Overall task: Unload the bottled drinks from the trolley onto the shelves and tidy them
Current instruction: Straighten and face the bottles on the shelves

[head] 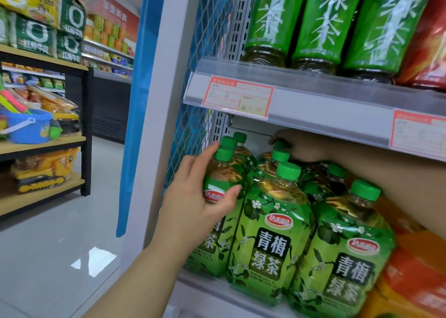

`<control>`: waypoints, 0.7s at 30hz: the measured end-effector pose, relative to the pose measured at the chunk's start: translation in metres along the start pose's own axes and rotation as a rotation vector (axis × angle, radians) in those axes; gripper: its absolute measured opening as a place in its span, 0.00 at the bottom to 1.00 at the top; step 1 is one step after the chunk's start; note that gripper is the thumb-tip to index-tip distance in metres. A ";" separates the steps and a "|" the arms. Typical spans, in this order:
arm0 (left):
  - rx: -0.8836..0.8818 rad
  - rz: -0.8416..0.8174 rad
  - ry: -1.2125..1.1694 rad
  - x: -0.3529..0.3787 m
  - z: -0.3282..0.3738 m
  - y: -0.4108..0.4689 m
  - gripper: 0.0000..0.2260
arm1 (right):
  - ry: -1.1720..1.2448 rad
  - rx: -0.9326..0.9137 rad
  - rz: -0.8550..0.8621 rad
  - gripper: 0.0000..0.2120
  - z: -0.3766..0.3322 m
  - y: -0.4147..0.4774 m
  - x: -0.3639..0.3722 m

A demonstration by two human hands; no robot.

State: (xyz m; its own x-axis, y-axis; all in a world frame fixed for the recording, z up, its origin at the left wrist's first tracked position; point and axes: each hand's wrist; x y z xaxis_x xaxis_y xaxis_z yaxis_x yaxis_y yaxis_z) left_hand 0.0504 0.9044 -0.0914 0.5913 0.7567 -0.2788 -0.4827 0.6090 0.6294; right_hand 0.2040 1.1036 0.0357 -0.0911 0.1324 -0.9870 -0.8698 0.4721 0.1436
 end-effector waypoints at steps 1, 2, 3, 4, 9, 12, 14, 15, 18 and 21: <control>0.000 -0.002 0.000 -0.001 0.000 0.000 0.30 | 0.006 0.023 0.005 0.18 -0.005 -0.004 -0.002; 0.001 0.000 0.001 -0.001 0.000 0.000 0.30 | 0.005 0.019 0.002 0.18 -0.005 -0.006 -0.002; 0.004 0.002 0.002 -0.001 0.000 0.000 0.31 | 0.009 0.023 0.009 0.19 -0.010 -0.010 -0.002; 0.007 0.005 0.003 -0.001 0.000 0.000 0.31 | 0.007 0.017 0.008 0.20 -0.014 -0.012 -0.003; -0.002 -0.002 0.009 0.000 -0.001 0.001 0.32 | 0.032 0.026 0.037 0.20 -0.016 -0.016 -0.005; -0.001 -0.004 0.000 0.000 -0.001 0.000 0.33 | 0.051 0.041 0.044 0.20 -0.012 -0.014 -0.005; 0.000 -0.005 0.000 0.000 -0.002 0.000 0.33 | 0.039 0.050 0.031 0.20 -0.012 -0.010 -0.005; 0.000 -0.005 0.000 0.000 -0.002 0.001 0.33 | 0.036 0.054 0.008 0.20 -0.012 -0.009 -0.006; -0.006 -0.007 -0.004 0.000 -0.001 0.001 0.33 | 0.021 0.057 -0.025 0.21 -0.014 -0.008 -0.007; -0.022 -0.021 0.000 -0.002 0.002 0.000 0.33 | 0.024 0.080 -0.029 0.23 -0.021 -0.015 -0.008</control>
State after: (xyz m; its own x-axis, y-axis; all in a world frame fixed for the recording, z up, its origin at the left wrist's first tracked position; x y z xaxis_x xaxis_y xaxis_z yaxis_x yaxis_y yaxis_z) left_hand 0.0505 0.9021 -0.0898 0.6015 0.7437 -0.2917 -0.4845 0.6300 0.6069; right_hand 0.2076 1.0774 0.0395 -0.0789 0.0977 -0.9921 -0.8308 0.5436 0.1196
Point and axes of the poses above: each hand's wrist, its own y-axis towards the middle knuckle, its own x-axis out of the palm, z = x × y, and after that the axes turned 14 degrees about -x, right-handed
